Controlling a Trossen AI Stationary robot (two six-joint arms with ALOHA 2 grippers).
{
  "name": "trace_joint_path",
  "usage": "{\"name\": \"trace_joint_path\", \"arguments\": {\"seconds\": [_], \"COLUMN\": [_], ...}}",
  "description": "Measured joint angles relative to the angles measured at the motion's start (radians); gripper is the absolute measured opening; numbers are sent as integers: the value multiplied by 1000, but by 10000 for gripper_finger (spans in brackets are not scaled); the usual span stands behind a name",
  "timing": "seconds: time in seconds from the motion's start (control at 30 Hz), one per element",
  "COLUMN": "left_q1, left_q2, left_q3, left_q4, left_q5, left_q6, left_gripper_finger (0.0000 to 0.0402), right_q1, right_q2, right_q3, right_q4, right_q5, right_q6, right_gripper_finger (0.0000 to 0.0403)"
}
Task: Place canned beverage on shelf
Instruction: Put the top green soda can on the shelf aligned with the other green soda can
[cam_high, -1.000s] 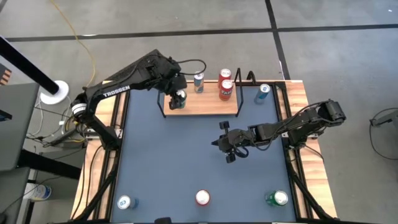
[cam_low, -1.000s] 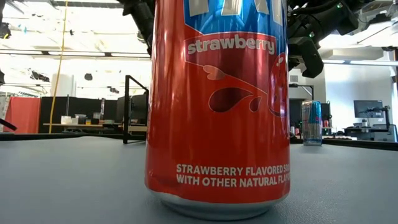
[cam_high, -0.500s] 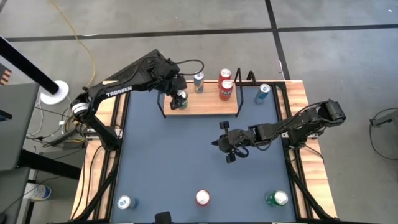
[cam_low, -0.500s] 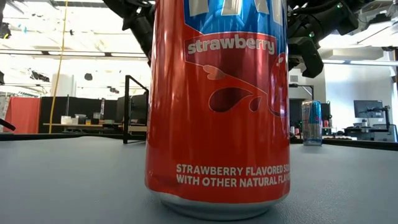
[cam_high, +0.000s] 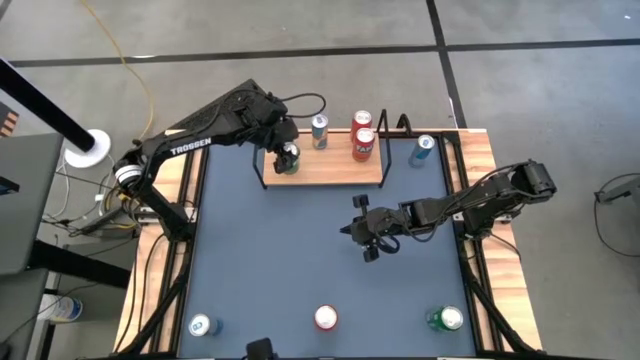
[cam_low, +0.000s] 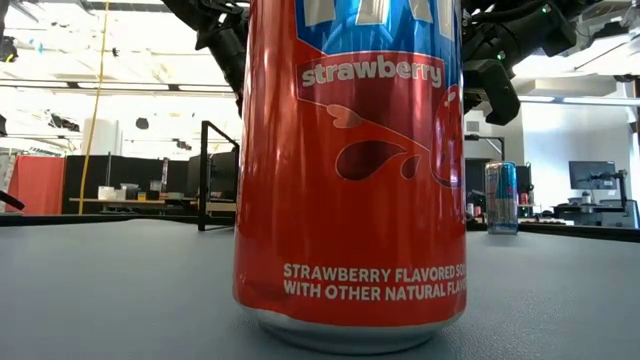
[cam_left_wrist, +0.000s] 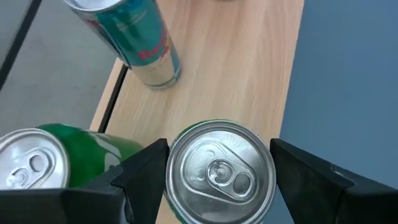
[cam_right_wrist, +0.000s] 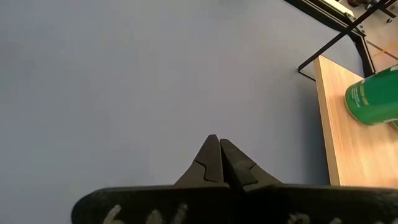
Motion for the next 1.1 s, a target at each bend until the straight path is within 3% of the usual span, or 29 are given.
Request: {"name": "trace_joint_path", "arguments": {"seconds": [0.27, 1.1], "left_q1": [0, -1], "left_q2": [-3, -23], "left_q3": [0, 65], "left_q4": [7, -55], "left_q5": [-9, -33], "left_q6": [-11, -34], "left_gripper_finger": [280, 282], "right_q1": [0, 0], "right_q2": [0, 0], "right_q3": [0, 0], "right_q4": [0, 1], "right_q5": [0, 0], "right_q6": [0, -1], "right_gripper_finger": [0, 0]}}
